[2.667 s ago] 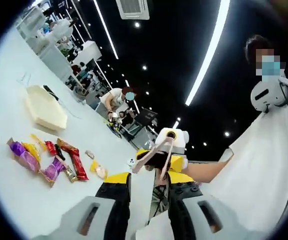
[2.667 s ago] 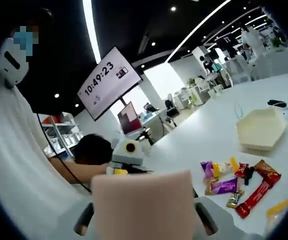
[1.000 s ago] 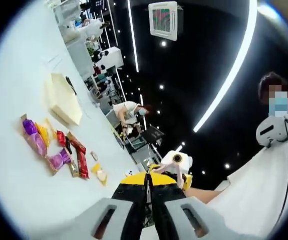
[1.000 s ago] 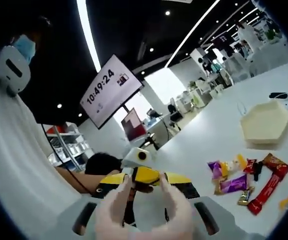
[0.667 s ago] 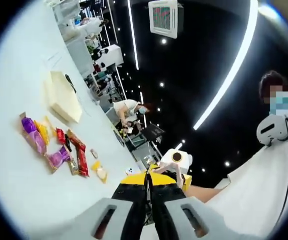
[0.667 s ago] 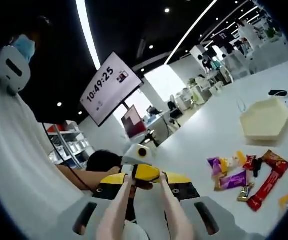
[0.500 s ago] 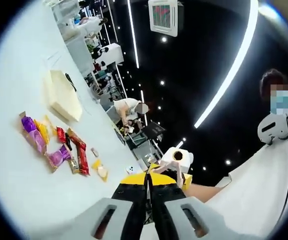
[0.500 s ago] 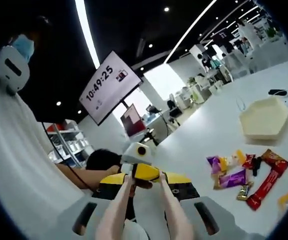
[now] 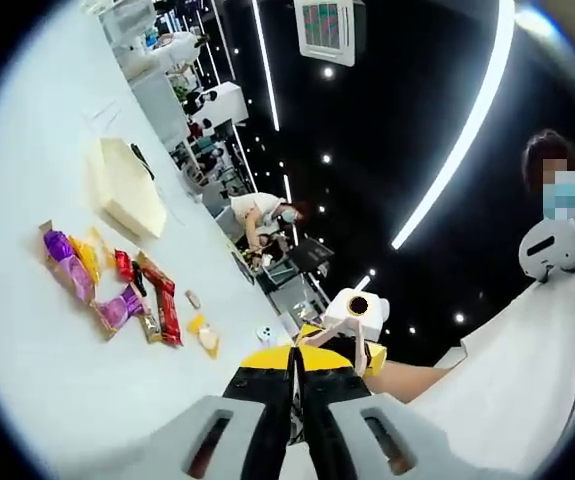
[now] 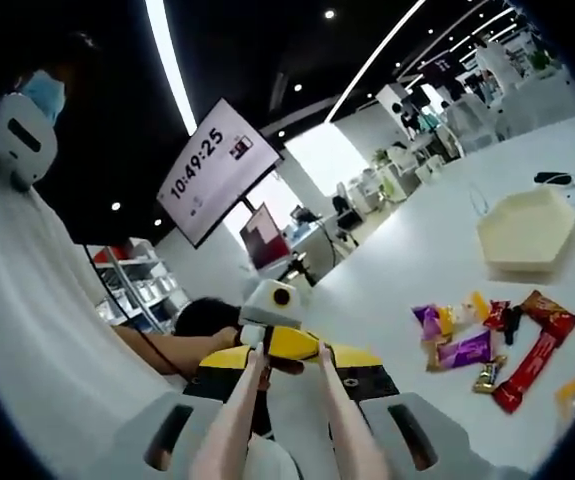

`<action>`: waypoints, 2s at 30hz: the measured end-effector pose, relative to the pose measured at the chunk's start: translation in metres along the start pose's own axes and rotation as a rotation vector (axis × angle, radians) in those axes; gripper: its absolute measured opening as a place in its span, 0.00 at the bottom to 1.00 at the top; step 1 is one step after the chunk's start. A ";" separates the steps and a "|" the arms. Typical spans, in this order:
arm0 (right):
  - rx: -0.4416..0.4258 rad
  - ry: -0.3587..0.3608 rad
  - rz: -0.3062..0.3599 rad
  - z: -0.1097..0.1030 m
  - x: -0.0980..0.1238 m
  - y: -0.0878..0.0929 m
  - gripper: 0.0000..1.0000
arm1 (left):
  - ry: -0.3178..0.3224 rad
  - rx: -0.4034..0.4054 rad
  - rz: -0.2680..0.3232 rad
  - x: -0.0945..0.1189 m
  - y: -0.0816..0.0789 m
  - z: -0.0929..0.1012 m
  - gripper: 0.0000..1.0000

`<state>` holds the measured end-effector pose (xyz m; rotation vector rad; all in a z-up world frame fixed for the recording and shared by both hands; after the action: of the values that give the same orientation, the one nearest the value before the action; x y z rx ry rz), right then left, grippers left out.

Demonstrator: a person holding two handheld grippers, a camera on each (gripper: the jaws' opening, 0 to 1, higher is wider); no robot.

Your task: Place the target food into the container with the food tongs after gripping and lifting it, then release it inside without dropping or visibly crushing the food.

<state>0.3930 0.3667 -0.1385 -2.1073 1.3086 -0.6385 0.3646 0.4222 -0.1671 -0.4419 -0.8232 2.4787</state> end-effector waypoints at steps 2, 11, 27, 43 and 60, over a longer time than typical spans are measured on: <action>-0.002 0.000 -0.001 0.000 0.000 0.000 0.28 | 0.000 0.000 -0.002 0.000 0.000 0.000 0.00; -0.001 0.002 -0.015 0.001 -0.001 0.002 0.29 | -0.005 -0.002 -0.014 0.001 0.003 0.000 0.00; -0.020 0.013 -0.004 0.005 -0.001 0.000 0.28 | -0.015 0.009 -0.034 -0.001 0.014 -0.004 0.00; -0.021 0.025 0.005 0.007 -0.004 -0.003 0.28 | -0.048 -0.033 -0.023 -0.001 0.008 -0.006 0.00; 0.013 0.043 -0.024 0.009 0.002 0.005 0.28 | -0.077 -0.073 -0.056 -0.006 0.007 -0.005 0.00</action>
<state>0.3965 0.3650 -0.1485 -2.1129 1.3006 -0.7041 0.3694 0.4166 -0.1746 -0.3461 -0.9461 2.4333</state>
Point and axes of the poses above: the point that each gripper's makers call its tool centre point, and the gripper's own axes: x roughly backward along the fingers, z roughly to its right, y roughly out of its underside, the point moved 3 cm from there along x, roughly backward along the fingers, and after that the axes turned 10 degrees about -x, right-handed, at the moved point
